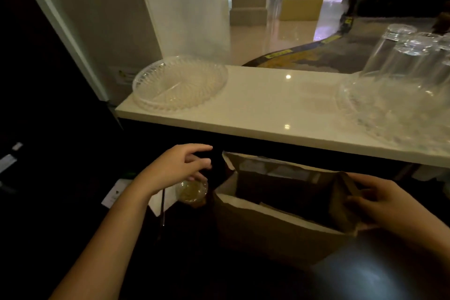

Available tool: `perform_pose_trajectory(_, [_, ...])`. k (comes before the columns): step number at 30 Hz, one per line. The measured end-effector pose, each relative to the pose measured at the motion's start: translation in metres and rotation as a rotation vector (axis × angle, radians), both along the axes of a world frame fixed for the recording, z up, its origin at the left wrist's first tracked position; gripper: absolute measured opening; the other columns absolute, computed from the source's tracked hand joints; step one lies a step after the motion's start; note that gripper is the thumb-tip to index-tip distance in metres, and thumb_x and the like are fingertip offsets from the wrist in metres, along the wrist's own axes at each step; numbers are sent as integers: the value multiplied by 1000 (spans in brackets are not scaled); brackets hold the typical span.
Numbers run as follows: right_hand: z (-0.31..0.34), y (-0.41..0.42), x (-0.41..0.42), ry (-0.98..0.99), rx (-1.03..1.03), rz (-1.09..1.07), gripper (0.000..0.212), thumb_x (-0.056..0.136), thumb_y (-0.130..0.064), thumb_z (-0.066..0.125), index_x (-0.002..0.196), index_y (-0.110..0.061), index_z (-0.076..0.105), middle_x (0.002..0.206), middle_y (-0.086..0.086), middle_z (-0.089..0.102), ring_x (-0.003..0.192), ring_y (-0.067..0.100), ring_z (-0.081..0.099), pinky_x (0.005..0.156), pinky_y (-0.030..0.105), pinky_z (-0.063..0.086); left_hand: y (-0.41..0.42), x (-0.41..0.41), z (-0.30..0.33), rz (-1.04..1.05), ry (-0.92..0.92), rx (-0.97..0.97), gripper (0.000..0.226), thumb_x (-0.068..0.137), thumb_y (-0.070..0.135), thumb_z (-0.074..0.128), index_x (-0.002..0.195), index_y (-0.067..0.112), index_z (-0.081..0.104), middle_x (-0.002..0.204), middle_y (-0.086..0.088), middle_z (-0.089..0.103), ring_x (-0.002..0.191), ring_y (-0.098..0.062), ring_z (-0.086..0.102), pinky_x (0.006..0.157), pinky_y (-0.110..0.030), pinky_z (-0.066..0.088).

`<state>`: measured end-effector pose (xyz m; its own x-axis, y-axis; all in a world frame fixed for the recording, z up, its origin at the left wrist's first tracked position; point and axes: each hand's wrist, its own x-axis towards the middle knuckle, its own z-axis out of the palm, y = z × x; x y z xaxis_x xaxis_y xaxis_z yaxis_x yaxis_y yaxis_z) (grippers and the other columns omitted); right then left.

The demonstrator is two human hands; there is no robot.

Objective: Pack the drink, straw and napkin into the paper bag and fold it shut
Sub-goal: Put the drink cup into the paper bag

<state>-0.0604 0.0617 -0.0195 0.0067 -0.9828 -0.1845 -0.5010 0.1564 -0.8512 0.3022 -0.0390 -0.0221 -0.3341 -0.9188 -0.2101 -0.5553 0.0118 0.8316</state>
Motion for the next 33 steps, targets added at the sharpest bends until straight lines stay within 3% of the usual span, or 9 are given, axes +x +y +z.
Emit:
perform_pose_trajectory(2, [-3,-2,5,-13,7,12,56,83,13,53,83,-42,66,78,-13,76,68,11,72,51,20,57,-13,20,-16,75,-82,-87,54,80,33,66,129,37,45,110,10,69,99,-8,64,88,-30,52])
perform_pose_trajectory(5, [-4,-4,8,-58,30,-7,54,84,10,53,86,-42,66,80,-9,76,68,15,73,50,22,58,-26,37,-50,-48,-461,-150,90,69,39,75,140,41,21,152,-6,25,135,-25,30,106,-39,34])
perform_pose_trajectory(7, [-5,-5,9,-71,37,-25,52,85,9,54,89,-41,66,79,-9,76,69,14,73,50,21,57,-30,35,-76,-219,-643,-81,103,66,39,77,141,46,8,158,-6,-1,142,-31,7,112,-44,25])
perform_pose_trajectory(9, [-4,-4,11,-80,38,-35,49,84,8,54,91,-39,67,79,-11,76,69,13,72,50,20,57,-33,30,-97,-348,-771,-40,106,66,36,78,142,45,4,158,-5,-9,143,-32,-1,115,-46,19])
perform_pose_trajectory(15, [-1,-2,16,-114,42,-50,49,84,9,53,82,-38,68,77,-8,76,66,16,73,44,20,55,-38,31,-121,-424,-825,-204,76,79,42,64,142,38,21,154,-5,16,138,-29,18,109,-40,28])
perform_pose_trajectory(20, [0,2,17,-123,31,-40,46,84,9,53,85,-35,67,78,-10,76,67,14,72,46,19,54,-43,35,-127,-442,-771,-161,82,77,32,69,141,39,20,153,-7,12,140,-29,17,109,-37,34])
perform_pose_trajectory(25, [0,3,17,-129,18,-36,49,85,8,53,83,-38,69,79,-5,76,69,18,73,47,23,56,-41,41,-126,-431,-709,-204,85,67,49,70,138,40,25,139,-3,31,122,-22,39,92,-27,44])
perform_pose_trajectory(29, [-1,6,18,-137,9,-11,51,86,6,53,84,-43,69,81,-4,76,72,19,73,50,25,58,-41,44,-88,-317,-598,-174,85,58,50,72,132,47,30,116,6,37,110,-15,46,83,-23,44])
perform_pose_trajectory(33, [-1,7,17,-134,0,2,54,86,5,54,86,-47,68,84,-2,76,72,22,73,54,30,60,-38,46,3,-254,-466,-357,74,58,45,77,112,70,31,109,7,44,97,-9,47,78,-22,39])
